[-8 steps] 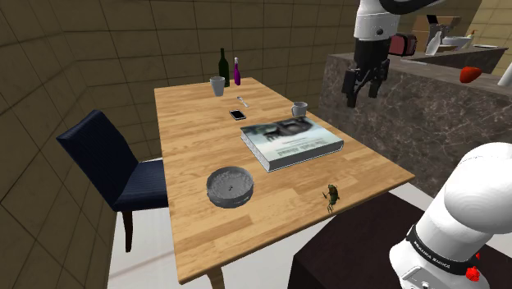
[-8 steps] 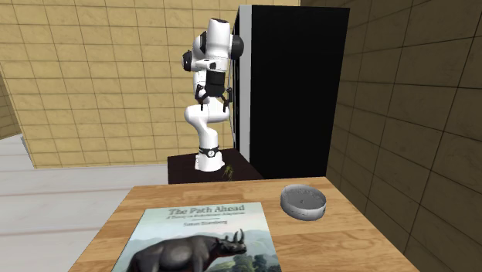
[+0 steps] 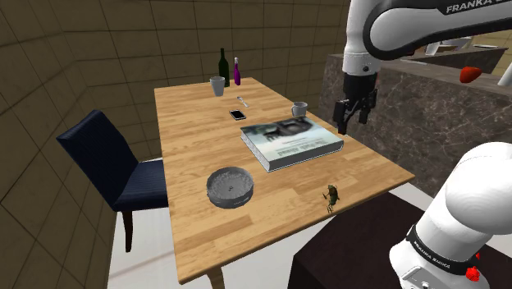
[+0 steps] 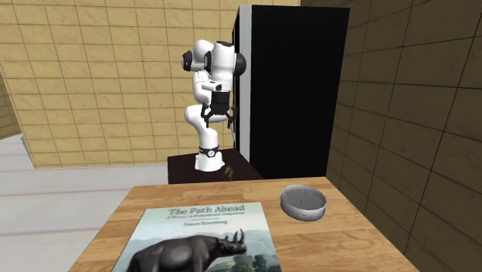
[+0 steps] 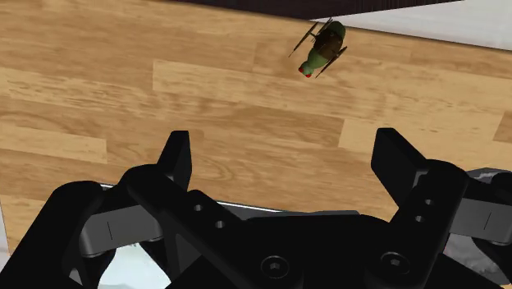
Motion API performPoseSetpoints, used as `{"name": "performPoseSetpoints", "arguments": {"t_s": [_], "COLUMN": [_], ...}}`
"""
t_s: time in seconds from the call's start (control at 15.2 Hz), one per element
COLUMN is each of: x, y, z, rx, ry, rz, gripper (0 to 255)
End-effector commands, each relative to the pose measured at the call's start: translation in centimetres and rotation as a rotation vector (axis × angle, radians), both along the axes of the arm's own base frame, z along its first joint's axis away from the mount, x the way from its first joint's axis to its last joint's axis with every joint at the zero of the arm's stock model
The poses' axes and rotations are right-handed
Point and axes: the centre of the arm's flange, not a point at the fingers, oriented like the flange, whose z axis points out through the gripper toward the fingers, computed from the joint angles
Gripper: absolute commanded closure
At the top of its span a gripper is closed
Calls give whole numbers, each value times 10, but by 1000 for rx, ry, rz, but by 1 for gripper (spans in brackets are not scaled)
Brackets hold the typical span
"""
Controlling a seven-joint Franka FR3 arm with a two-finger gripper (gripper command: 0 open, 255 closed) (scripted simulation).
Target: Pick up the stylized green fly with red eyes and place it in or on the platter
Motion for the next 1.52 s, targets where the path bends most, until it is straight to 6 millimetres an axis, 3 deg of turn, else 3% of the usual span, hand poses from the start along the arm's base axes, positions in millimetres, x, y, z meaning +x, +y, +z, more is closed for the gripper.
{"name": "performPoseSetpoints", "arguments": {"t_s": [0.0,0.86,1.45], "x": [0,-6,-12], "y": [7,50,48], "z": [-26,-186,-226], "rx": [6,41,41], "ry": [7,60,60], "rz": [4,34,34], "gripper": [0,0,0]}}
